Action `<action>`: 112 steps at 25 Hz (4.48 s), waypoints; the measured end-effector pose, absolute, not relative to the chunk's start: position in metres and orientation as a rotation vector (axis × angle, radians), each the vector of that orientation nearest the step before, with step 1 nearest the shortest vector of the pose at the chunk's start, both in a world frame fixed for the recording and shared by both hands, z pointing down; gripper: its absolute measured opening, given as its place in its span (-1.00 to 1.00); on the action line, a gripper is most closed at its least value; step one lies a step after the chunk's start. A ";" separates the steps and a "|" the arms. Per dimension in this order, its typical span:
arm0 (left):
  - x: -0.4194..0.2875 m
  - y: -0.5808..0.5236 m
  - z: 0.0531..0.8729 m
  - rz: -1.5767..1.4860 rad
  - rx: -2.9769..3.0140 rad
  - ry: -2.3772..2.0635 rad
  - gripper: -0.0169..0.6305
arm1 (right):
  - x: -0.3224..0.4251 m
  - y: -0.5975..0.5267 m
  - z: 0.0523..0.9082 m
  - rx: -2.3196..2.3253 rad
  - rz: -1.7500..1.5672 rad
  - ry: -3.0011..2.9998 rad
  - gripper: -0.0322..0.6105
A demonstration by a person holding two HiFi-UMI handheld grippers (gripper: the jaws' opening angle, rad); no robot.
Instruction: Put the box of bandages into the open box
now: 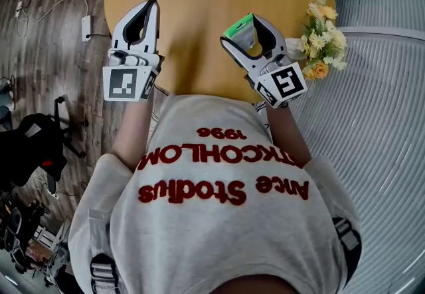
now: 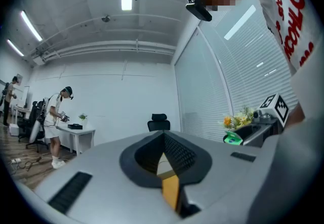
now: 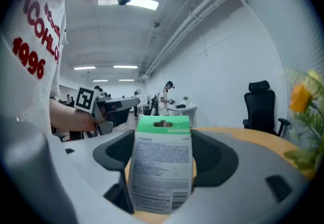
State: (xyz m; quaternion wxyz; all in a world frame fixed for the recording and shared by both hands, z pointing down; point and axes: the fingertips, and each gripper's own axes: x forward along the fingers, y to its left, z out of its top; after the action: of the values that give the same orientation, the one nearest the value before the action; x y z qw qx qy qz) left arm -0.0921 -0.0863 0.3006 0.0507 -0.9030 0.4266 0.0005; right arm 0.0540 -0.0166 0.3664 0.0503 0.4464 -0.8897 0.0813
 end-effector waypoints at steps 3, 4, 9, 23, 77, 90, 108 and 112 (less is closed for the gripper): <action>-0.092 -0.090 0.296 0.010 -2.733 1.316 -0.93 | 0.058 -0.021 0.334 1.407 0.133 -2.754 0.21; -0.091 -0.091 0.296 0.016 -2.729 1.320 -0.93 | 0.061 -0.023 0.326 1.426 0.093 -2.763 0.21; -0.084 -0.094 0.301 0.030 -2.715 1.333 -0.93 | 0.082 -0.027 0.299 1.517 -0.045 -2.797 0.21; -0.103 -0.087 0.286 0.078 -2.662 1.396 -0.93 | 0.092 -0.016 0.253 1.627 -0.174 -2.832 0.21; -0.142 -0.277 0.416 -0.105 -2.713 1.612 -0.93 | 0.013 -0.315 0.416 1.365 0.449 -2.774 0.21; -0.143 -0.329 0.450 -0.148 -2.738 1.662 -0.93 | -0.014 -0.426 0.454 1.405 0.486 -2.720 0.21; -0.151 -0.339 0.468 -0.173 -2.744 1.697 -0.93 | -0.026 -0.435 0.519 1.316 0.417 -2.468 0.21; -0.148 -0.336 0.460 -0.163 -2.752 1.677 -0.93 | -0.025 -0.423 0.505 1.309 0.383 -2.498 0.21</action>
State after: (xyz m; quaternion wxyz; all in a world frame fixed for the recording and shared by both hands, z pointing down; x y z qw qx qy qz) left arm -0.1479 -0.3358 0.4602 -0.0427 -0.8521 0.5192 -0.0504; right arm -0.0250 -0.4235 0.5047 0.1470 0.4550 -0.8681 0.1331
